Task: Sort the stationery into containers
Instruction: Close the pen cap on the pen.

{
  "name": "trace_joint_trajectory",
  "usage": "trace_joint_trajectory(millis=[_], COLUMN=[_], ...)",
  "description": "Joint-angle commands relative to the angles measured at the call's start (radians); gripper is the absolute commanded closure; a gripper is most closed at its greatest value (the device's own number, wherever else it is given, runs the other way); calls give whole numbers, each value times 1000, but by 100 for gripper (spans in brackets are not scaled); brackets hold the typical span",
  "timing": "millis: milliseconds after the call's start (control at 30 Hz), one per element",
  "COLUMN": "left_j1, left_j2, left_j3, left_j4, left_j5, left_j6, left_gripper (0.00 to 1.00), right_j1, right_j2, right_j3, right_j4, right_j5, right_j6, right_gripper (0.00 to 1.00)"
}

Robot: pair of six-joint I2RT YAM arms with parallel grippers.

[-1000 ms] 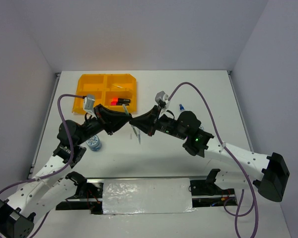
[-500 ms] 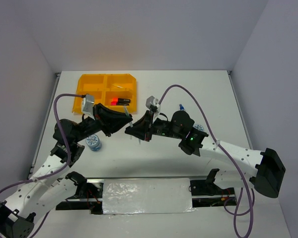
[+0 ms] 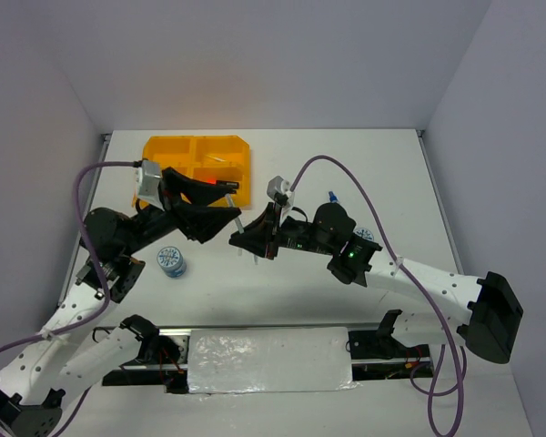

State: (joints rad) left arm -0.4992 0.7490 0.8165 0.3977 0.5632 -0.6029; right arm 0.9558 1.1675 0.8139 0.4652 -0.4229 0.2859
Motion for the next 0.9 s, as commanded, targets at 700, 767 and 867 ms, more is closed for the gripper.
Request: trace_joint_trajectory(millis=[700, 767, 867], left_j1=[-2, -2, -2], left_j2=[69, 75, 88], left_j3=[141, 144, 150], left_j4=[-134, -148, -163], left_j5=[-40, -36, -20], left_j6=[17, 17, 15], left_gripper=[80, 95, 100], right_j1=[-3, -3, -3], right_j2=[-15, -14, -9], right_j3=[102, 111, 131], right_j4=[-71, -71, -80], right_j5=[44, 39, 41], right_j6=[-53, -53, -54], right_gripper=[100, 100, 100])
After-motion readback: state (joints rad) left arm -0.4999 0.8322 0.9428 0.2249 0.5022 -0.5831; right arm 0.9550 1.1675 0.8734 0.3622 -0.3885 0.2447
